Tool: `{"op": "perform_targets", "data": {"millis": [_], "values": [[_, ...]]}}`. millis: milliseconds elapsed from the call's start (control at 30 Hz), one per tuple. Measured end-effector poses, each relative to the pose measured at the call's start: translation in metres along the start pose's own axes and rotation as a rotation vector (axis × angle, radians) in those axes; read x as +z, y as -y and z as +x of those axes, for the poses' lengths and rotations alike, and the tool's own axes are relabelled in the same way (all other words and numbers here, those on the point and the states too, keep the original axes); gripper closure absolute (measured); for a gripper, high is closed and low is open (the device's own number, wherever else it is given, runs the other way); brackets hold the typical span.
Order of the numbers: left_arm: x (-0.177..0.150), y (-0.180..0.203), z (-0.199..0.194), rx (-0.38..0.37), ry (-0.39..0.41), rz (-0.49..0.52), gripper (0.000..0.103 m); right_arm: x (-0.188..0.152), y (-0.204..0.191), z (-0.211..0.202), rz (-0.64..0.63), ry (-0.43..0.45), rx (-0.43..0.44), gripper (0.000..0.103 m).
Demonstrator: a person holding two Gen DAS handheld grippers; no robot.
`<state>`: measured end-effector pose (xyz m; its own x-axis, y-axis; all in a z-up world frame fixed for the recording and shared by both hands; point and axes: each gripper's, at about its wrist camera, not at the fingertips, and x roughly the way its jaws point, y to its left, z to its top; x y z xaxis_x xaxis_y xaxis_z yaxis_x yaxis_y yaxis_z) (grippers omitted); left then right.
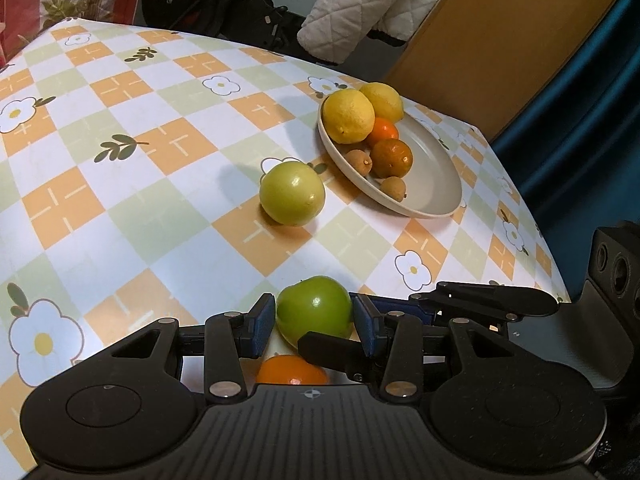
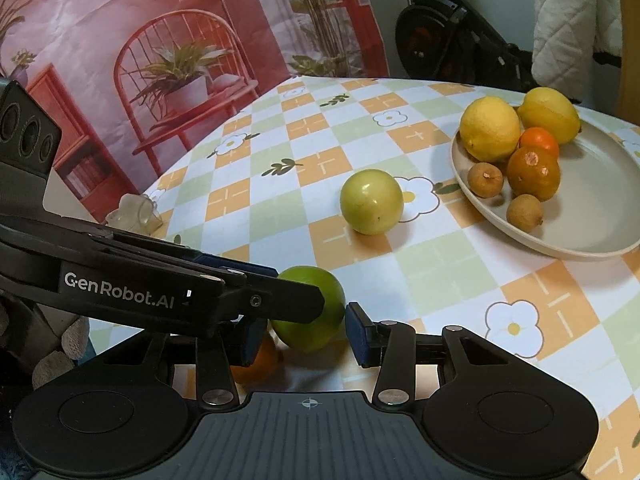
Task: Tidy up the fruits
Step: 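Lift the green apple with the left gripper and carry it to the plate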
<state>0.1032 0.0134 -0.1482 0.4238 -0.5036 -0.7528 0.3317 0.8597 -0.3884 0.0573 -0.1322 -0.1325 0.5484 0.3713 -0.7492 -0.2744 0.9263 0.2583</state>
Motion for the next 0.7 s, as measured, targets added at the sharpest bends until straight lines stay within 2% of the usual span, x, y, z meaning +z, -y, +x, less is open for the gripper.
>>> {"op": "perform_targets", "data": {"millis": [267, 700], "values": [[-0.001, 0.002, 0.003, 0.000, 0.008, 0.006, 0.058, -0.001, 0.002, 0.000, 0.013, 0.007, 0.001, 0.063], [0.017, 0.024, 0.019, -0.021, 0.011, 0.064, 0.059, 0.001, 0.020, -0.011, 0.049, 0.066, -0.063, 0.064]]}}
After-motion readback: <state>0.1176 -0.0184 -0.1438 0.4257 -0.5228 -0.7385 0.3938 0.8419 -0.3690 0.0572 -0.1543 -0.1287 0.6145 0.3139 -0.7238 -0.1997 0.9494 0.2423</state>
